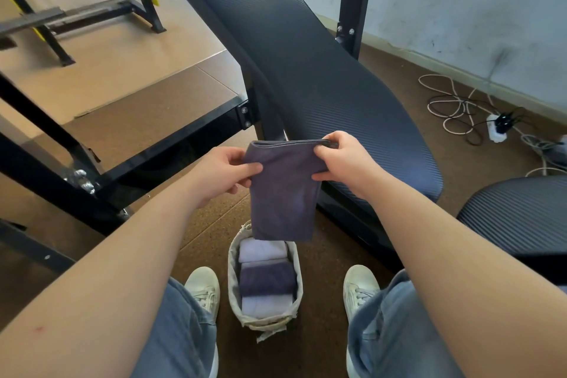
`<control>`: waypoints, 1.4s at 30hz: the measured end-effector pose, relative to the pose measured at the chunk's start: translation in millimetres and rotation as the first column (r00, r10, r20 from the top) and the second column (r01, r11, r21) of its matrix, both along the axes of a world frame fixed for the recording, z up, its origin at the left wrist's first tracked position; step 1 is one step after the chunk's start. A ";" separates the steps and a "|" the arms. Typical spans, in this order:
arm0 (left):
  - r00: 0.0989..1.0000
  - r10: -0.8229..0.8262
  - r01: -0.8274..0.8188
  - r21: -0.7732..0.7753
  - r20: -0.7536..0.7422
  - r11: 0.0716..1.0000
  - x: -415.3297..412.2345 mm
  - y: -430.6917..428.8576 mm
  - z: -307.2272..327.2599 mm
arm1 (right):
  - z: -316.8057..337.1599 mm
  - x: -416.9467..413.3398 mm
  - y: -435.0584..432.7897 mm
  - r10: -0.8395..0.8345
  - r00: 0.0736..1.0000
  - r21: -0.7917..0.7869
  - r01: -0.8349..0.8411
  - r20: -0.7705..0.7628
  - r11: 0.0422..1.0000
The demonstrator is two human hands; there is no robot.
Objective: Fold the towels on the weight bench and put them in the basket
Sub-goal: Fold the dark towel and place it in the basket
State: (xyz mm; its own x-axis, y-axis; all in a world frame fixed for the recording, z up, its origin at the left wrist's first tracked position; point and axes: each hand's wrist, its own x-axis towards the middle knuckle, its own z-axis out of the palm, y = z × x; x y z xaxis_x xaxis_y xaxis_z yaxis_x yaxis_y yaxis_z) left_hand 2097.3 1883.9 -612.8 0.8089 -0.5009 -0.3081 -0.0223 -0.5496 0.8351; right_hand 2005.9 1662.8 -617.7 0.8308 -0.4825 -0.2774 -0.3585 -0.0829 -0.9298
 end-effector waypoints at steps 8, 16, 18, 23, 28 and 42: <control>0.996 0.091 -0.091 -0.014 0.016 0.996 1.0 -5.2 -11.0 | -0.2 -4.0 -3.4 0.094 0.994 0.196 -0.083 -0.050 0.977; 0.973 0.194 -0.217 -0.215 -0.124 0.952 3.4 -0.9 -5.2 | -2.1 -2.9 -1.0 -0.086 0.994 0.160 0.095 -0.062 0.983; 0.986 0.134 -0.154 -0.253 -0.097 0.955 2.7 1.2 -4.7 | 0.2 -3.5 -2.2 -0.128 0.990 0.120 0.133 -0.055 0.984; 0.990 0.131 -0.114 -0.240 0.056 0.964 -2.0 -2.0 -1.4 | 10.1 -8.6 3.0 0.002 1.000 0.076 -0.004 0.022 0.997; 0.980 0.125 -0.081 -0.257 0.158 0.963 1.9 4.3 -1.4 | 9.9 -13.7 4.8 0.197 0.980 0.020 -0.198 0.034 0.980; 0.913 0.009 -0.053 0.098 0.407 0.994 0.5 2.2 -11.9 | 2.0 -10.3 6.3 0.210 0.974 -0.483 -0.227 -0.091 0.846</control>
